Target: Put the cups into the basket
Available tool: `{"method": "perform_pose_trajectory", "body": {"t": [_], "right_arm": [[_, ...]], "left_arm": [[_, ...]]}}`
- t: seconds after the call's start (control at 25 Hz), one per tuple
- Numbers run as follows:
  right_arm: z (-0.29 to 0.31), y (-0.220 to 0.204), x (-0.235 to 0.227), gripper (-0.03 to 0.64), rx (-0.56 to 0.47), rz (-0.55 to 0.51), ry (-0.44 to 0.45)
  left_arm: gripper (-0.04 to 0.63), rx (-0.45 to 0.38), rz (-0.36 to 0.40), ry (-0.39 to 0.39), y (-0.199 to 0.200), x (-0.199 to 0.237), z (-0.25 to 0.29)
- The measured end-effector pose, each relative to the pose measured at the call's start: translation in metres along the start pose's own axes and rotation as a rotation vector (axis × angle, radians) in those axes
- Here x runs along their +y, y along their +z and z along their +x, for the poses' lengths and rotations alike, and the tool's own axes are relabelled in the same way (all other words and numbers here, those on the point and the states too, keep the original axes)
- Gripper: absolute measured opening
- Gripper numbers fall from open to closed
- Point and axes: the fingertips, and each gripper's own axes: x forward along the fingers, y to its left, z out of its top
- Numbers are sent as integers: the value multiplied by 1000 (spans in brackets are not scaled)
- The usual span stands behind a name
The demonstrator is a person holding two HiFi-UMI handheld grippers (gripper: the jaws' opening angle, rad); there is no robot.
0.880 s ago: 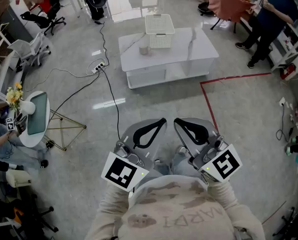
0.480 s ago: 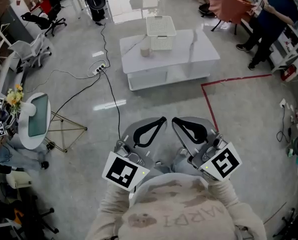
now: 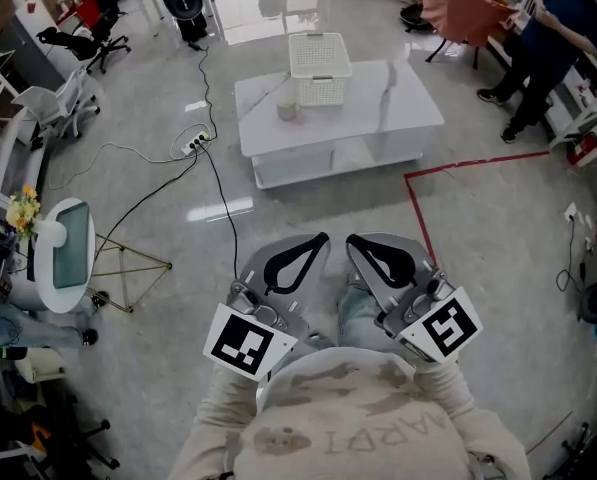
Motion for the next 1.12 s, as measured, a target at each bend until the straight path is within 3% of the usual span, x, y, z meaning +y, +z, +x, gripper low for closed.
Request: {"method": "perform_pose_trajectory", "body": {"t": [0.24,0.68,1.12], "right_arm": [[39,3,-79,25,-58,15,56],[89,-9,-233,25,-30,-12,185],[144,-36,-302,25,-10,55,217]], "left_arm": [[0,-1,14,42,-2,47,66],[0,-41,15,176,7,135,199],[0,16,1,202,-15,205,260]]}}
